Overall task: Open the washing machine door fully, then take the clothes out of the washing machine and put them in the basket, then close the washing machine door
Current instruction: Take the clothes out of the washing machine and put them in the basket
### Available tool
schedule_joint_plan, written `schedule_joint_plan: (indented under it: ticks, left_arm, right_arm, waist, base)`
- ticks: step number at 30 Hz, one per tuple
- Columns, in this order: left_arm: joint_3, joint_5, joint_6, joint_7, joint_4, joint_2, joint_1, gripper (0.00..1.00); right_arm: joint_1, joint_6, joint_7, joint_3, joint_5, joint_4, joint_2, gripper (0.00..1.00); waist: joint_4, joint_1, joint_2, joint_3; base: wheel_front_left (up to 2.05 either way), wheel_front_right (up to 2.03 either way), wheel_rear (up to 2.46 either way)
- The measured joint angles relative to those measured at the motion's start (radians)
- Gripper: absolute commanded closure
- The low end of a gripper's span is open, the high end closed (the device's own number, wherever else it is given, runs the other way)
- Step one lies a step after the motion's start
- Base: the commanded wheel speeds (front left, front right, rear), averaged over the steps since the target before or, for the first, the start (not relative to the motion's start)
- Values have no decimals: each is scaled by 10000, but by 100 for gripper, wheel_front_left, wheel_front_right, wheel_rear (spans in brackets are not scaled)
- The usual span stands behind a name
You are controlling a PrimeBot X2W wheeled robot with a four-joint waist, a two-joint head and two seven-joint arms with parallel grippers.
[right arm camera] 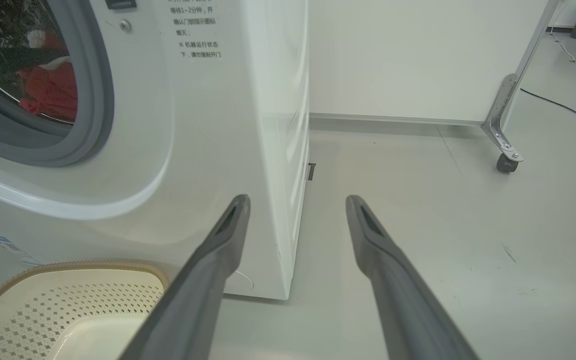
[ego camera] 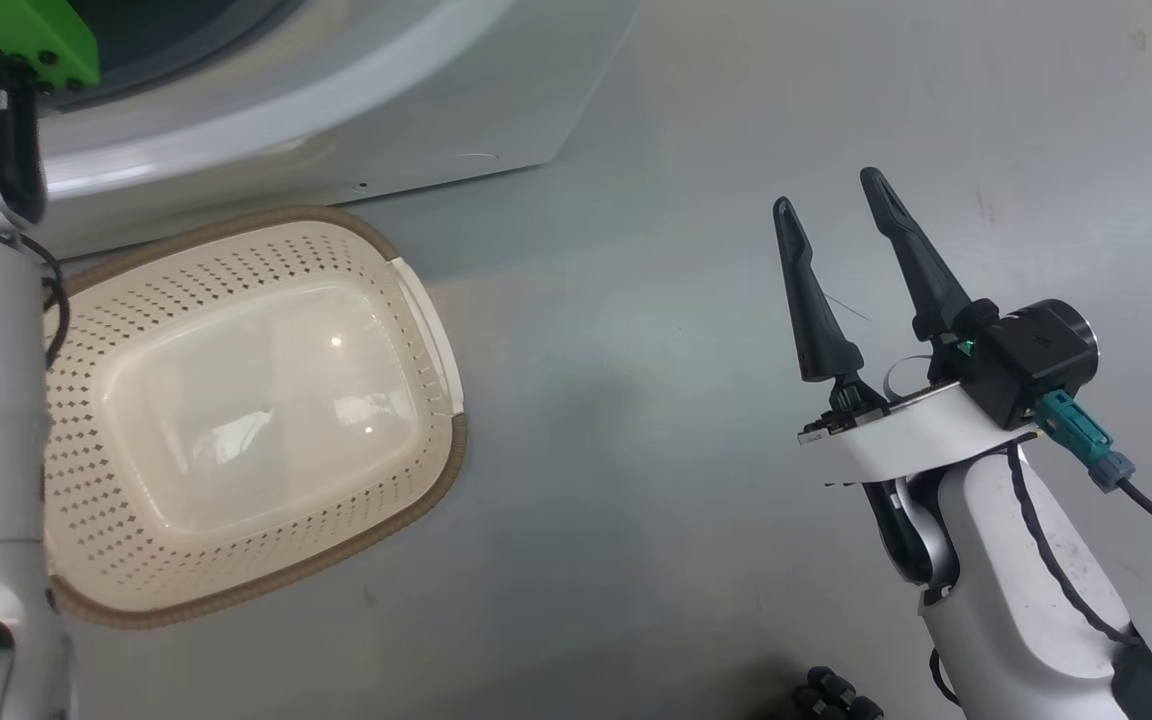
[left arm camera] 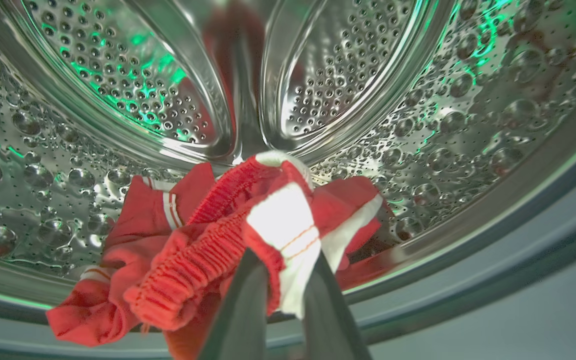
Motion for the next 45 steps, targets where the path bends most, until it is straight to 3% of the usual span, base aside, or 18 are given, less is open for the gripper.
schedule_joint_plan:
  ticks: [10,17,45]
  left_arm:
    - [-130,-88,-90,-1697,-644,-662,1447,100]
    - [-153,-84,-88,-2748,-1229,-798,2695,100]
    - [-132,113,360,-3091,-4608,-991,5475,100]
  right_arm:
    - [220,44,0,-105,-176,215,-163,0]
    - [573,104,0,-155,-226,462,-178,0]
    - [2001,222,0,-167,-219,1018,-182,0]
  waist:
    - [725,0,0,-657]
    - [1247,0,0,-1387]
    - [2199,0,0,-4235]
  base:
    - [0,0,0]
    - [0,0,0]
    - [0,0,0]
